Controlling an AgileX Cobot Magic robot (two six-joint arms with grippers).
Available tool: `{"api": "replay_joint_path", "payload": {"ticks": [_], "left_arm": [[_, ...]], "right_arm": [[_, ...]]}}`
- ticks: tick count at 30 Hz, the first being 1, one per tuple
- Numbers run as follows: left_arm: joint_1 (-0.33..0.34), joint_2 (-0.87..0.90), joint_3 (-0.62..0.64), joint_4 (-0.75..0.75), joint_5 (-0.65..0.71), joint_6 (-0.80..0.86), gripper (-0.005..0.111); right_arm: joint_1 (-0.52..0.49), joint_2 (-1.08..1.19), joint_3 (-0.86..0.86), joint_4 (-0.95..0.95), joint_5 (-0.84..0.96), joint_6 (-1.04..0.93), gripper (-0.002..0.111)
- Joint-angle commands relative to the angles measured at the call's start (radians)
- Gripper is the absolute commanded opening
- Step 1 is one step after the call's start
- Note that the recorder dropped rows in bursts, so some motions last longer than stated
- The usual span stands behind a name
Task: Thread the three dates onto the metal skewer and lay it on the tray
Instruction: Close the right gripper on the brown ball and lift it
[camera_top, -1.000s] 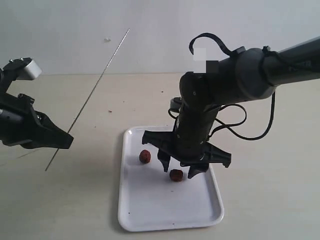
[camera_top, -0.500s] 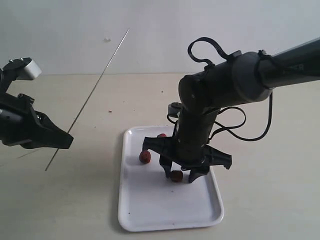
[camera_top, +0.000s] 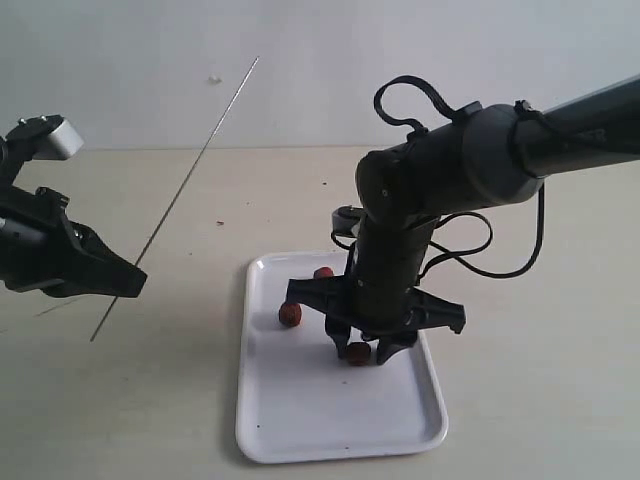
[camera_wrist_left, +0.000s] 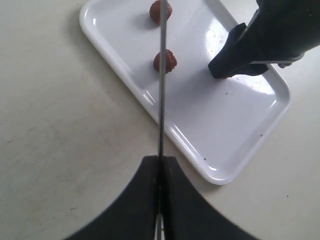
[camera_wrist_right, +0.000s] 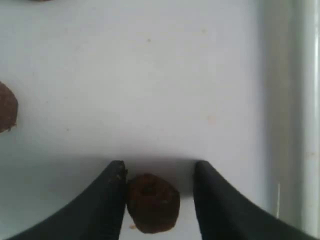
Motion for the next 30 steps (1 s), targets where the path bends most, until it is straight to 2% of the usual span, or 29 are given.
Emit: {"api": "replay_joint_path", "payload": {"ticks": [1,14,25,30], "left_arm": [[0.002,-0.008,0.004,-0.014,-0.003,0.001,0.0],[0.002,-0.008,0.004,-0.014,-0.003,0.002,0.0],[0.002,-0.008,0.004,-0.014,-0.003,0.002,0.0],[0.002,-0.008,0.004,-0.006,0.01,0.0,0.0]], "right_arm": [[0.002,0.016,0.001,-0.01,-0.005,-0.014,0.037],[0.002,0.015,0.001,0.029,0.0,-0.023,0.026],[0.001,-0.093,0.001,0.011,0.034,0.013,0.026],[0.001,-0.098,0.001,0.164,0.147,0.006,0.026]]}}
